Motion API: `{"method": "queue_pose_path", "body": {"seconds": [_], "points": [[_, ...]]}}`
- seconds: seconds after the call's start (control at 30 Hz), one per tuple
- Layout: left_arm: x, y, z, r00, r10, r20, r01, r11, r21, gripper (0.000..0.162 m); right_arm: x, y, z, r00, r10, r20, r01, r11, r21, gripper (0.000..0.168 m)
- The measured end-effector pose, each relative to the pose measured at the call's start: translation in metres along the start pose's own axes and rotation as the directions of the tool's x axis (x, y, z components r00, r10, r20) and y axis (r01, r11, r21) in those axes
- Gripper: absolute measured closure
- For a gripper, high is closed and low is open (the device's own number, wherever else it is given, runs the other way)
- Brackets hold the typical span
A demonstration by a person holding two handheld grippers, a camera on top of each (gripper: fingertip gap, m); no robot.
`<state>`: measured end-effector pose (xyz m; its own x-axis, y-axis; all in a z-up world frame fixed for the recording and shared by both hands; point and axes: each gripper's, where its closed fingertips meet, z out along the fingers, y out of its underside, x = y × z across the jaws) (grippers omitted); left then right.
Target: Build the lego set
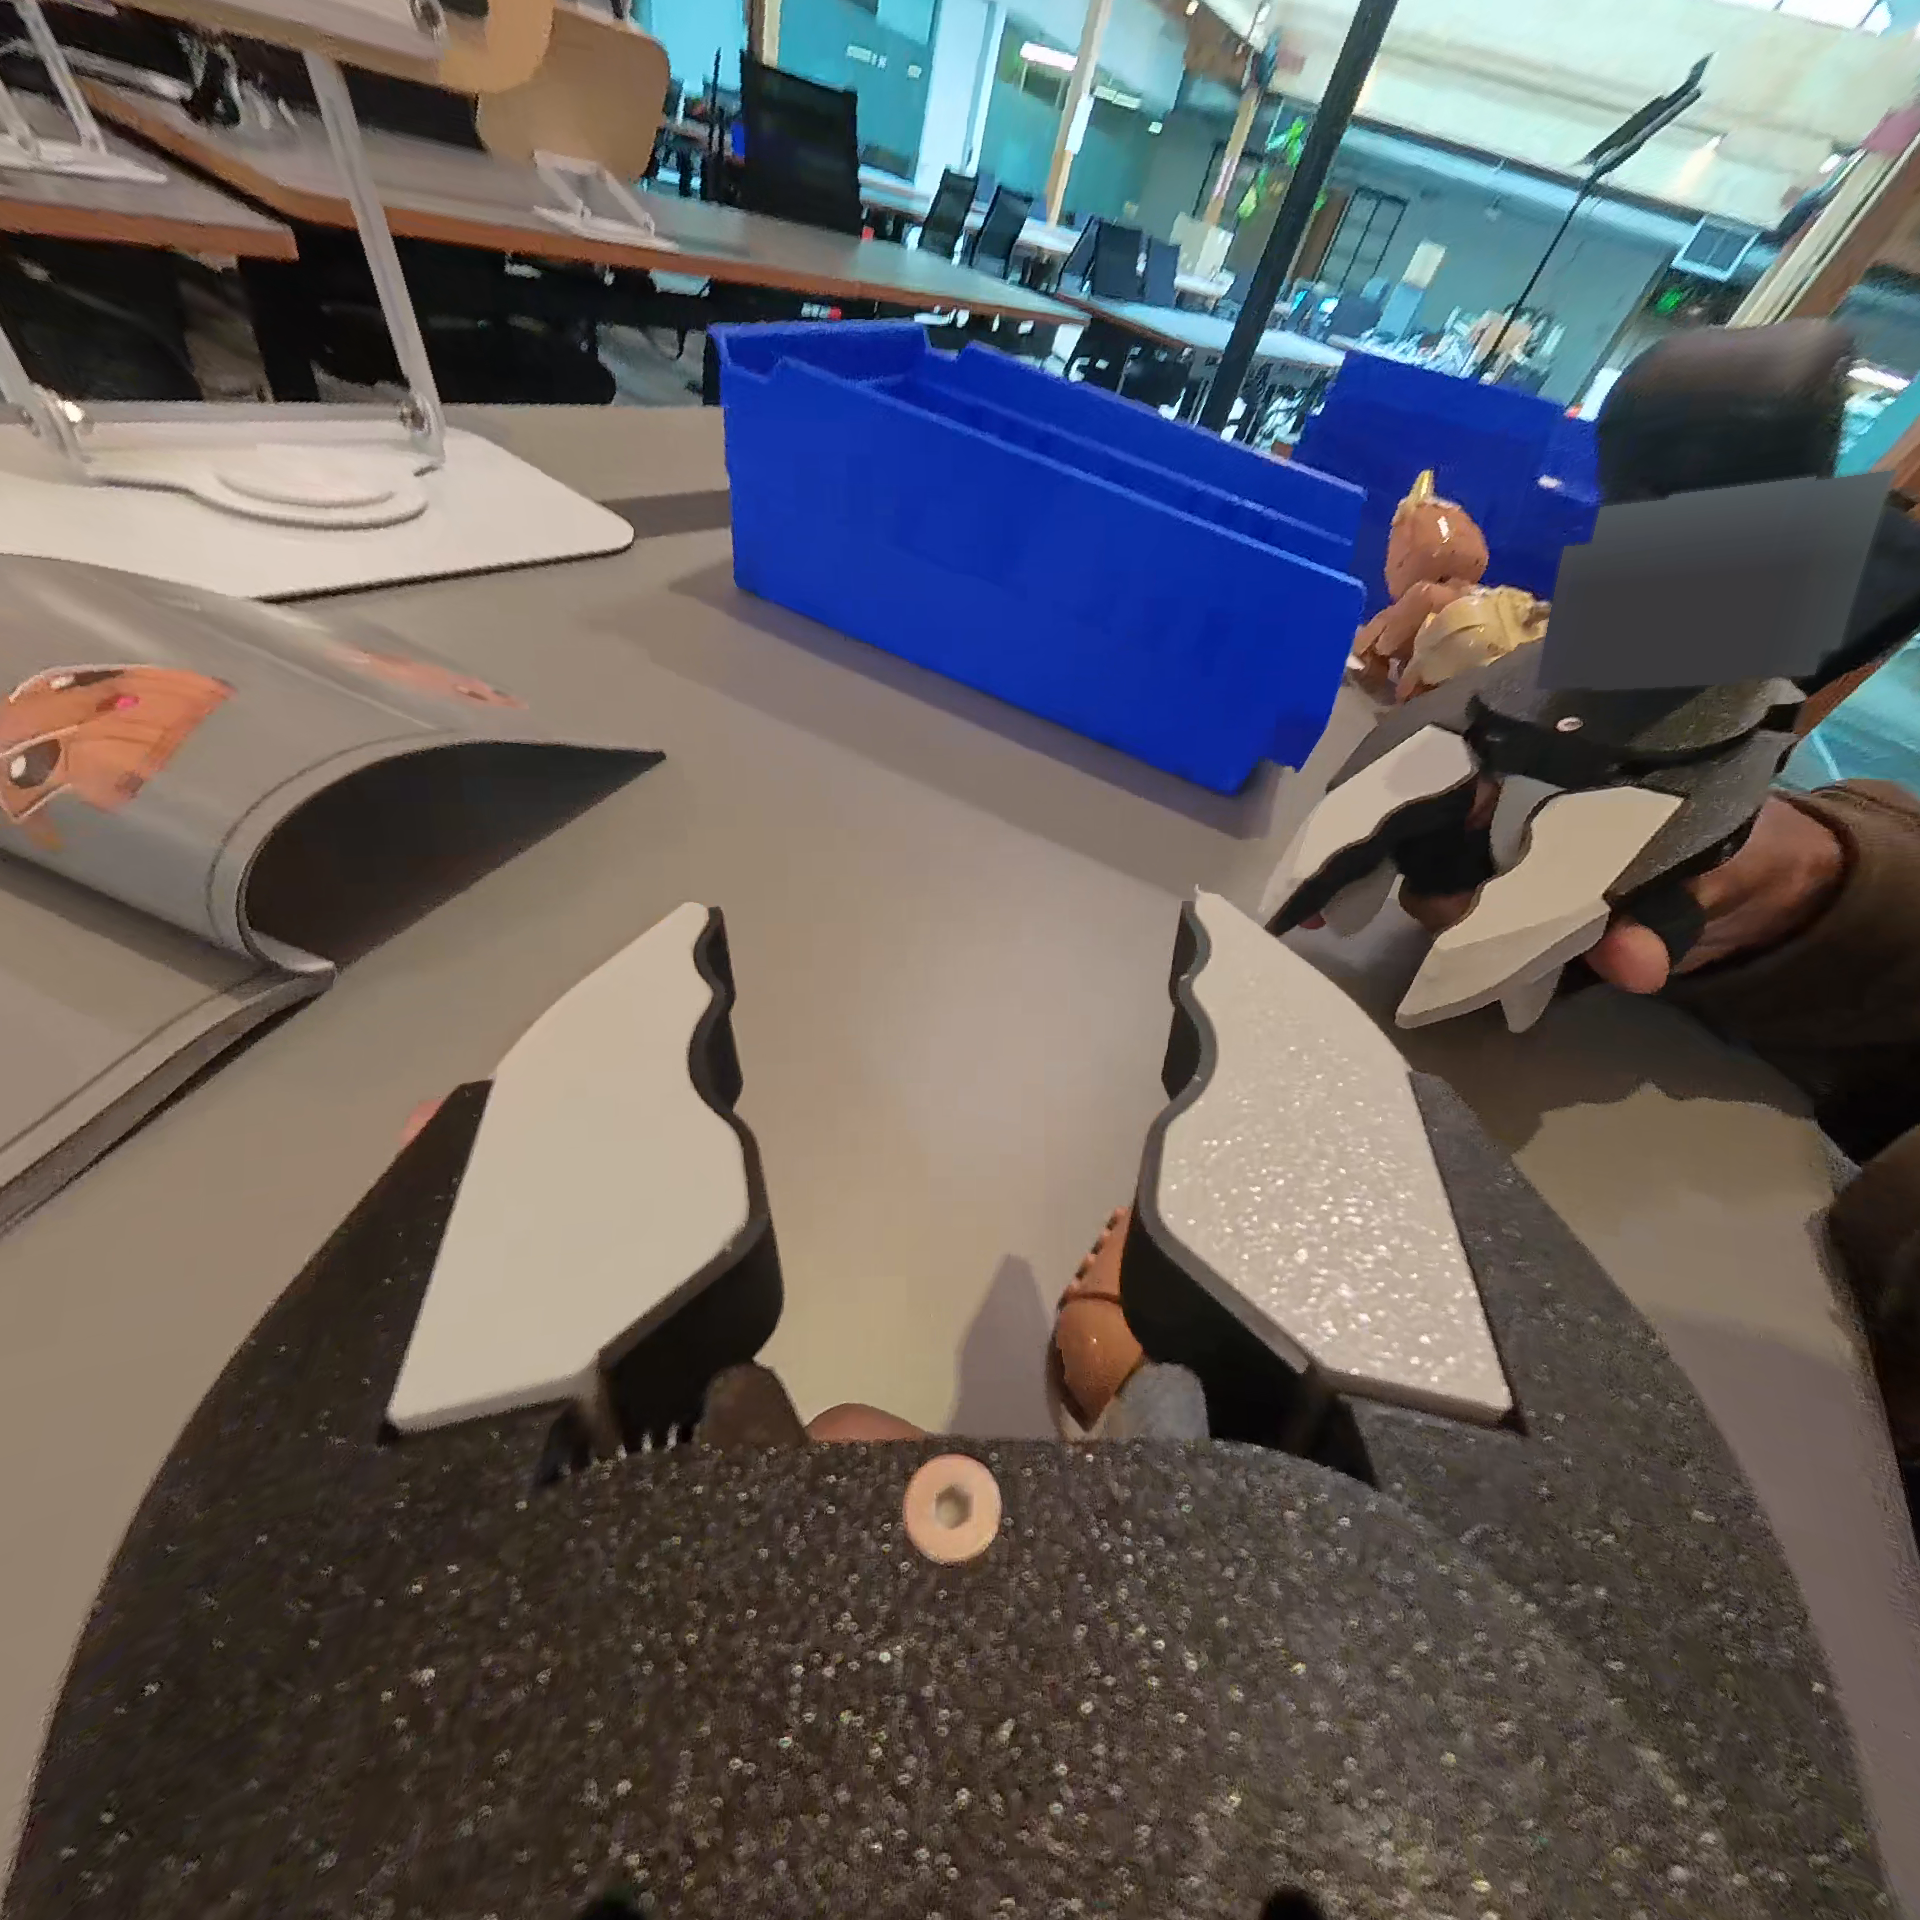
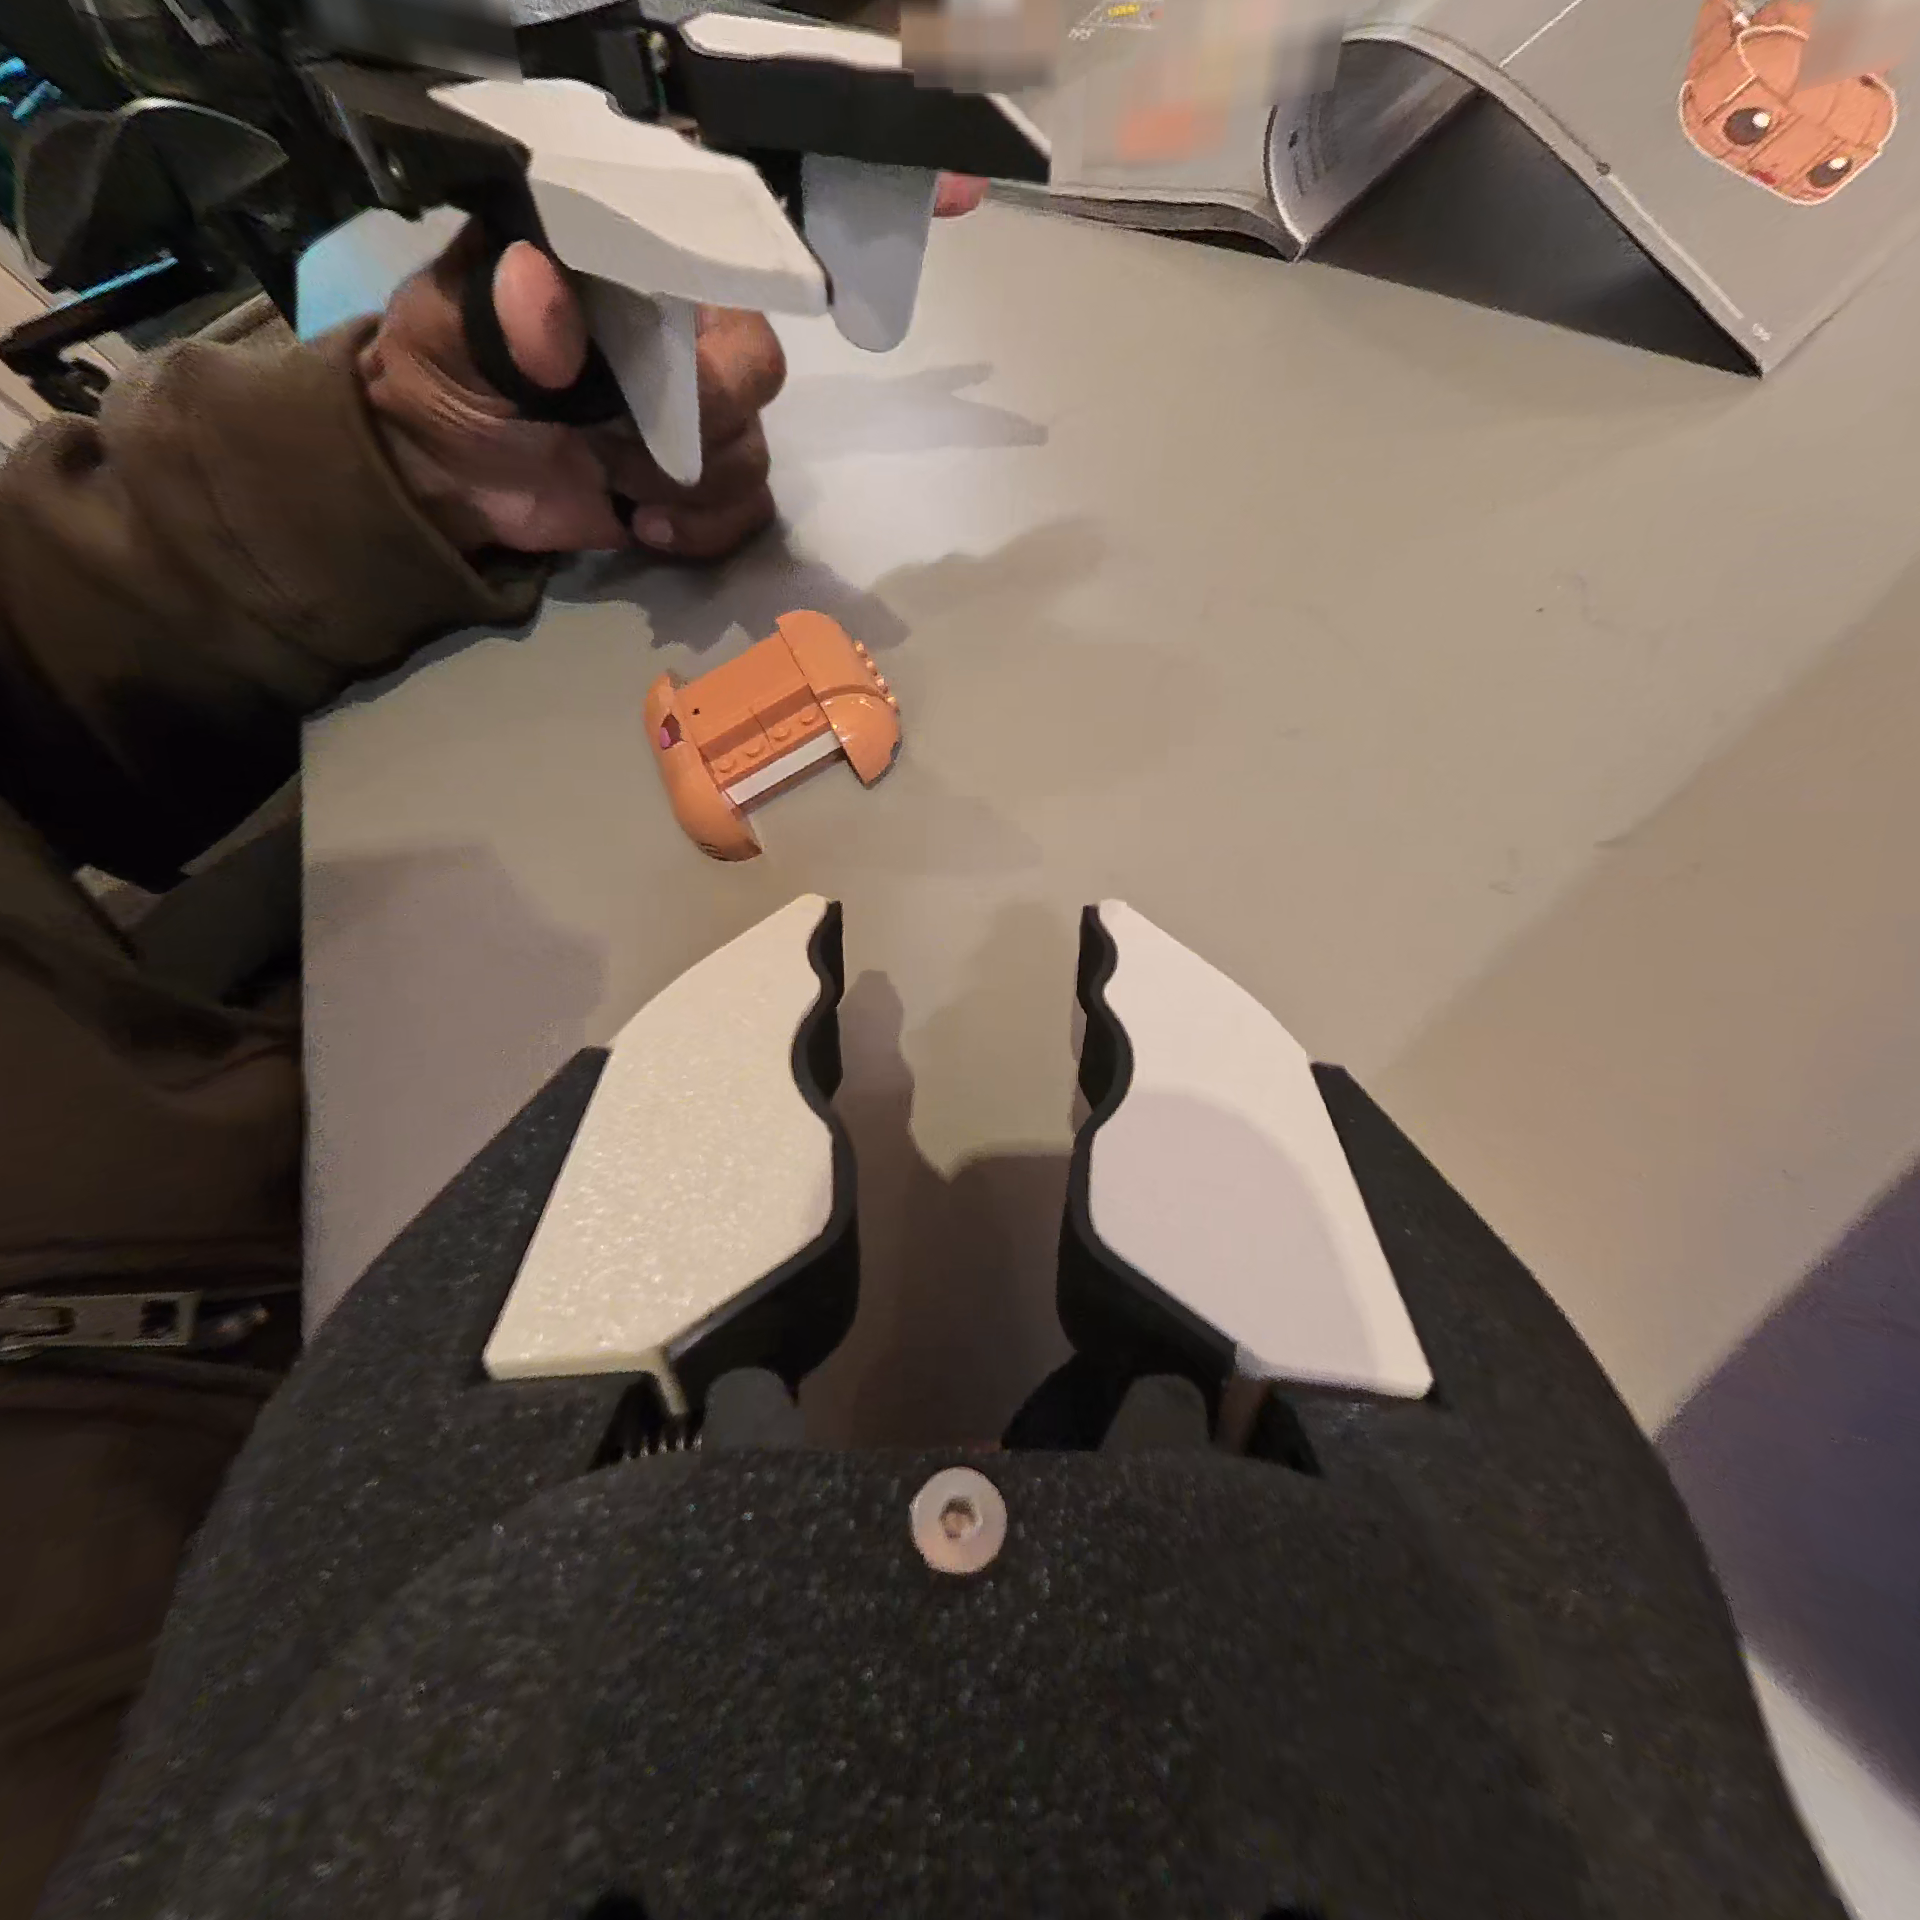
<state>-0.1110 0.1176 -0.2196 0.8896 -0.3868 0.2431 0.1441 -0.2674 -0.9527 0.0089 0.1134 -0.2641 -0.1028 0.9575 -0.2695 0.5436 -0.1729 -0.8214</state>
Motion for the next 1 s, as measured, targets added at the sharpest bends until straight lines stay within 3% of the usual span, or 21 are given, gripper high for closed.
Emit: {"method": "queue_pose_path", "body": {"seconds": [0.47,0.77,1.0], "points": [[-0.005,-0.004,0.000,0.998,0.030,0.049,-0.031,0.999,0.032,0.103,0.003,-0.002,-0.001,0.995,0.088,0.040,-0.089,0.996,0.026,0.138],[-0.008,0.008,-0.012,0.996,-0.019,0.092,0.021,0.999,-0.026,0.162,0.010,-0.004,0.004,0.989,0.143,0.048,-0.144,0.989,0.020,0.155],[0.000,0.016,-0.020,0.996,-0.062,0.061,0.065,0.996,-0.057,0.162,0.000,-0.008,0.000,0.995,0.072,0.069,-0.076,0.996,0.054,0.164]]}}
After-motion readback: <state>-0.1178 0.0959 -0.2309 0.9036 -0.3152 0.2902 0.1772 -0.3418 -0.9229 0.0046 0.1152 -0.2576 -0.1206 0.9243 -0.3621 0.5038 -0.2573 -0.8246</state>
